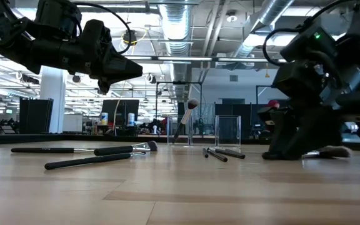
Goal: Put items in baskets/containers
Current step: Put the black highlighter brush into the transparent organizer
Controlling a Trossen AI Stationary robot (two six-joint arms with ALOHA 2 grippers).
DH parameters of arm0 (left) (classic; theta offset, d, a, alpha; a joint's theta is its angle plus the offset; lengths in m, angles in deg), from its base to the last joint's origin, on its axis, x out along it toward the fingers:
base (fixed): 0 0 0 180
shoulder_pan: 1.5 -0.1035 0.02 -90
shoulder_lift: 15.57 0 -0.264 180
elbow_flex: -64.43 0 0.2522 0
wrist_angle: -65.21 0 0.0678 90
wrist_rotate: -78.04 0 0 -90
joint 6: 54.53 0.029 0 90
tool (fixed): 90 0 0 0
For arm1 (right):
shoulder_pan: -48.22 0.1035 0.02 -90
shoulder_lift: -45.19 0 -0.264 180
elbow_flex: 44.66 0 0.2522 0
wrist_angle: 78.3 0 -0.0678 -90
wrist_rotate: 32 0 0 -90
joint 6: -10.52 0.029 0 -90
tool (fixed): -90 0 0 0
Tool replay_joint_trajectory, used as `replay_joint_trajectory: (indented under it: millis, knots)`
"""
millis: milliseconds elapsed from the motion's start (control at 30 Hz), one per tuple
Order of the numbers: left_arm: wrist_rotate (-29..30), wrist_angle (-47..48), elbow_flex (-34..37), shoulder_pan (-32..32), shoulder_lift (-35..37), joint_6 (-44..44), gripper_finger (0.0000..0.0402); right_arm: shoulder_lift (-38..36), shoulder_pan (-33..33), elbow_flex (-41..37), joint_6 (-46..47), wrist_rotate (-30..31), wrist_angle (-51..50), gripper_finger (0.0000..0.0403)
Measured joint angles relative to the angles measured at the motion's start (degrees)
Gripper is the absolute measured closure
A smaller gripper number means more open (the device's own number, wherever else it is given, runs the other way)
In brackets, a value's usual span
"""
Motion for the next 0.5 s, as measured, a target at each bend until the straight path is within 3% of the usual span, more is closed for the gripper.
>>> replay_joint_trajectory:
  millis: [100, 300, 500]
  knots:
    - [0.0, 0.0, 0.0, 0.2, 0.0, -1.7, 0.032, 0.1, -1.3, -0.2, 0.6, -1.9, 0.9, 0.0369]
    - [0.0, 0.0, 0.0, 2.2, 0.0, -2.8, 0.032, -0.8, -2.0, 0.0, 4.6, -3.4, 2.3, 0.0365]
    - [0.0, 0.0, 0.0, 3.1, 0.0, -2.8, 0.032, -6.1, -2.1, 3.5, 4.5, 0.3, -7.4, 0.037]
